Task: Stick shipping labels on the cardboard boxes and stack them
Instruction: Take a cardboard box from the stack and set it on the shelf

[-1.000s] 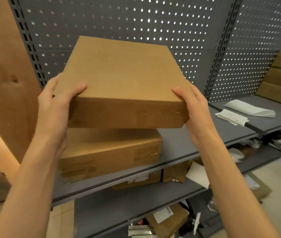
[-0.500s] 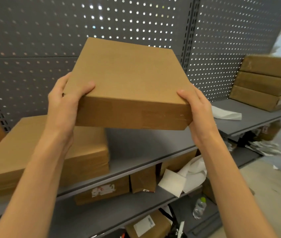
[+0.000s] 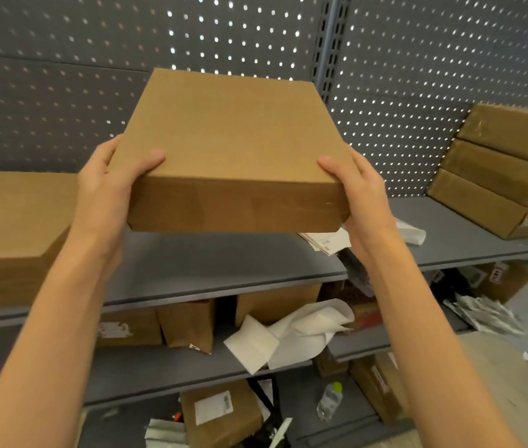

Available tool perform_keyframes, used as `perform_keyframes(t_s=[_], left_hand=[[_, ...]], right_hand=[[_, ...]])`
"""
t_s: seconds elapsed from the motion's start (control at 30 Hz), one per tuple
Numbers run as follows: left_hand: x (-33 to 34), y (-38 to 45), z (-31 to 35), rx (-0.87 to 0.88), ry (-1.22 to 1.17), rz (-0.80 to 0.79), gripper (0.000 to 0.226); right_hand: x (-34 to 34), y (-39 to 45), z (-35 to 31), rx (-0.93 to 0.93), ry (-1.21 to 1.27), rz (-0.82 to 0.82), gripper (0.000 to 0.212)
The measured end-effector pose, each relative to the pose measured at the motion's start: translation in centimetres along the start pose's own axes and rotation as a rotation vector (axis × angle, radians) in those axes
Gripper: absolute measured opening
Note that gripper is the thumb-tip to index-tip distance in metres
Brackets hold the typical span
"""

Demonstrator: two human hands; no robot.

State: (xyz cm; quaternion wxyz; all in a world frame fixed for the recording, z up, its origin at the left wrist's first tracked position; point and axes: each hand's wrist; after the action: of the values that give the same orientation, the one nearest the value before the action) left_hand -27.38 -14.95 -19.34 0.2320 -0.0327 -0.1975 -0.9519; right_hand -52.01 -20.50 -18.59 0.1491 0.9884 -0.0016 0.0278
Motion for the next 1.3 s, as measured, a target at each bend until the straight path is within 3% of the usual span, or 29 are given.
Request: perform_keyframes(t_s=[0.17, 0.33, 0.57, 0.87, 1.1, 1.3], left_hand=[[0.6, -0.8, -2.2, -0.08, 0.041, 0.036, 0.073], [0.1, 0.0, -4.8, -0.112, 0.098, 0.035, 0.071], [-1.4, 1.5, -8.5, -0.232, 0.148, 0.053, 0.082], [-1.4, 2.1, -11.0, -0.27, 0.212, 0.078, 0.059], [-0.3, 1.9, -11.5, -0.294, 0.21, 0.096, 0.076], [0.7, 1.9, -11.6, -0.305, 0.214, 0.122, 0.074]], right_hand=[[-0.8, 1.6, 2.6, 0.059, -0.011, -0.08, 0.067], [0.1, 2.6, 6.0, 0.125, -0.006, -0.102, 0.074], [1.3, 3.2, 9.7, 0.221, 0.049, -0.106, 0.058], [1.8, 3.9, 12.0, 0.254, 0.037, -0.098, 0.06], [1.1, 4.7, 12.3, 0.275, 0.043, -0.113, 0.058], [0.4, 5.3, 12.4, 0.287, 0.046, -0.123, 0.059]])
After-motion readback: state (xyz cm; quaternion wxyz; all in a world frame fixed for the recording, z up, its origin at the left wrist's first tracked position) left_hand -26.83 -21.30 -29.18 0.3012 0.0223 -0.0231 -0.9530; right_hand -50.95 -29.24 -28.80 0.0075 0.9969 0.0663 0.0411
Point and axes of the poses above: each hand's wrist, its own y-axis towards the middle knuckle, its own x-axis out of the palm, z = x × y, and after that the axes turned 1 degree about -z, right-handed
